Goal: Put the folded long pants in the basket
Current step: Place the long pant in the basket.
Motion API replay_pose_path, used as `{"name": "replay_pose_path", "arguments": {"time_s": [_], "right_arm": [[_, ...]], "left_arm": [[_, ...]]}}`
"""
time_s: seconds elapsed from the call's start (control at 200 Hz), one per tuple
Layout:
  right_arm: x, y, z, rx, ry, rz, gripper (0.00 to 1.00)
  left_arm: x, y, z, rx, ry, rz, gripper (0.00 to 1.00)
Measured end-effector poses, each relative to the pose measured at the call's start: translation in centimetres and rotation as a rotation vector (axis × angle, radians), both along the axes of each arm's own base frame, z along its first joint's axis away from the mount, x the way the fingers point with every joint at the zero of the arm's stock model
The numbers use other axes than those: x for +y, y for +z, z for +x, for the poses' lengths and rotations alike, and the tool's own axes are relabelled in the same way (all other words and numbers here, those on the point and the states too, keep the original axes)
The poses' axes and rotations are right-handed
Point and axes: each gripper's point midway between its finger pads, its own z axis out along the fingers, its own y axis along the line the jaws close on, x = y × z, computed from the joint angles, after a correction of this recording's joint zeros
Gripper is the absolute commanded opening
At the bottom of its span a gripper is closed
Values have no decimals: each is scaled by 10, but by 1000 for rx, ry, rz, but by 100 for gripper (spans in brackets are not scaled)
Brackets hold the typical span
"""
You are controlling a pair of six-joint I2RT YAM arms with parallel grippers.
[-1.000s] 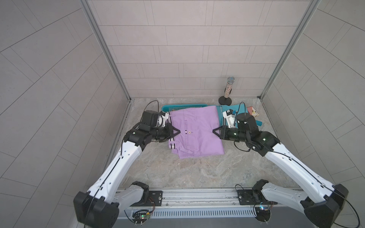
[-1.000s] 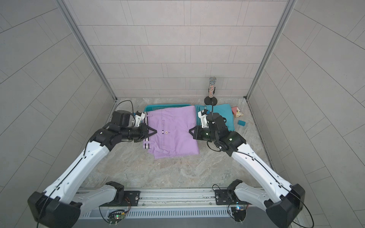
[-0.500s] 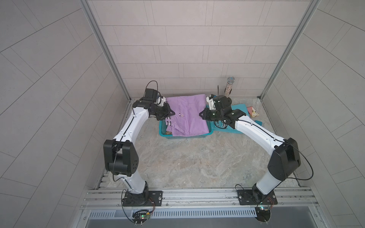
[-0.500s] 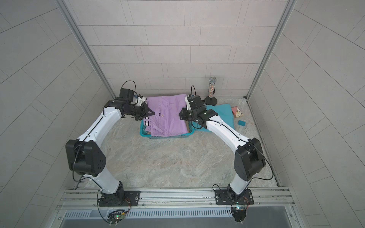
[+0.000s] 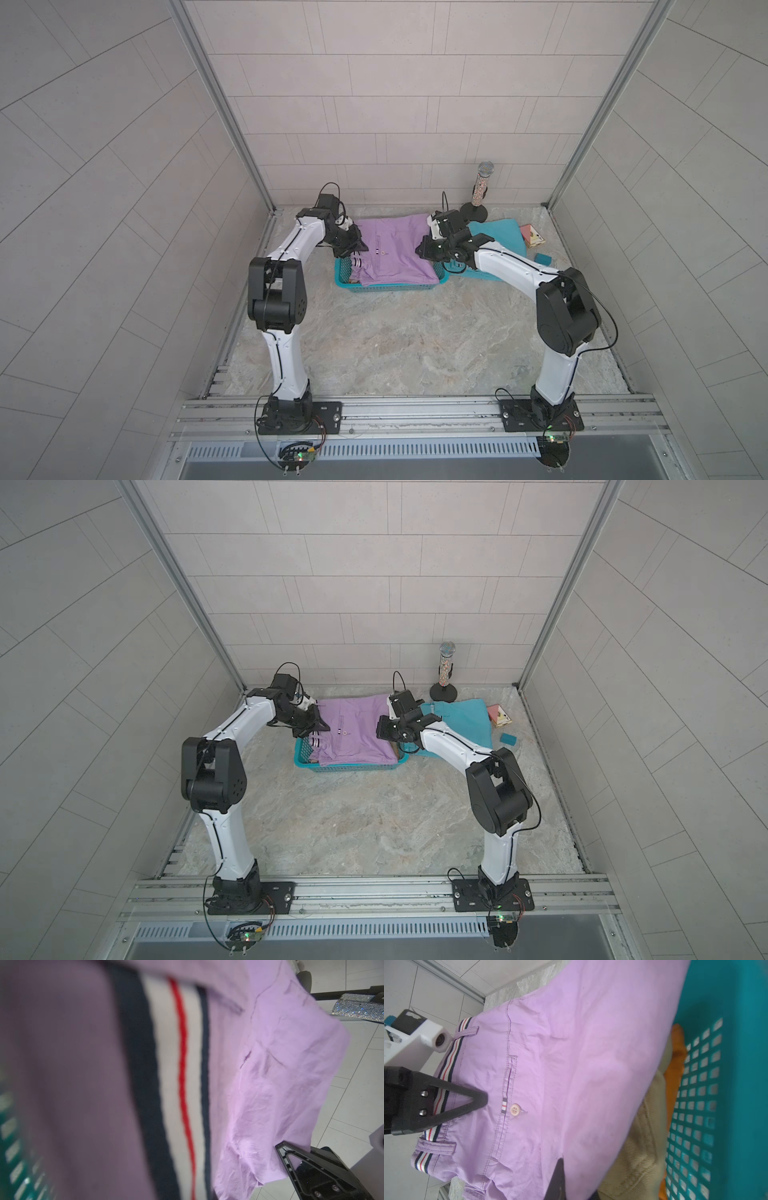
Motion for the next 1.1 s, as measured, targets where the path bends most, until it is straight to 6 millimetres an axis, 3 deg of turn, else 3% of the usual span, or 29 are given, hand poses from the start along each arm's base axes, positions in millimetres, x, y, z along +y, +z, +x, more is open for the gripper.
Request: {"name": "replay_pose_path", "arguments": {"time_s": [0.265,0.29,0.34,0.375,0.44,0.58,0.725,0.881,0.946,1.016,1.096], "right_arm": [[-4,-6,1,-12,-8,-24,0],[-4,-7,1,-14,-8,-27,0],[-6,-10,1,-18,-9,-36,0],[-7,-13,1,-18,-10,-43,5],[-9,-18,-1,-15,-12,-54,21],[-14,-23,-3,-12,-8,-88,34],[-25,-5,-10,-25,-6,-141,40],[-33,59,-24,-124,-5,-136,40],[-30,86,-35,-170,8,-112,40],[-23,106,-50,-202,35,-87,35],[-12,112,-64,-201,71,-60,31]], "left_arm": [[0,-3,2,9,-1,3,0],[0,-3,2,8,-1,3,10],[1,-4,3,4,-4,6,52],[1,-4,4,-1,-1,11,65],[3,-3,9,-22,5,21,74],[7,8,10,-64,16,43,76],[17,48,1,-142,32,91,66],[32,117,-30,-278,75,153,22],[36,140,-49,-328,95,158,9],[34,152,-68,-369,103,137,2],[27,149,-83,-365,104,100,0]]}}
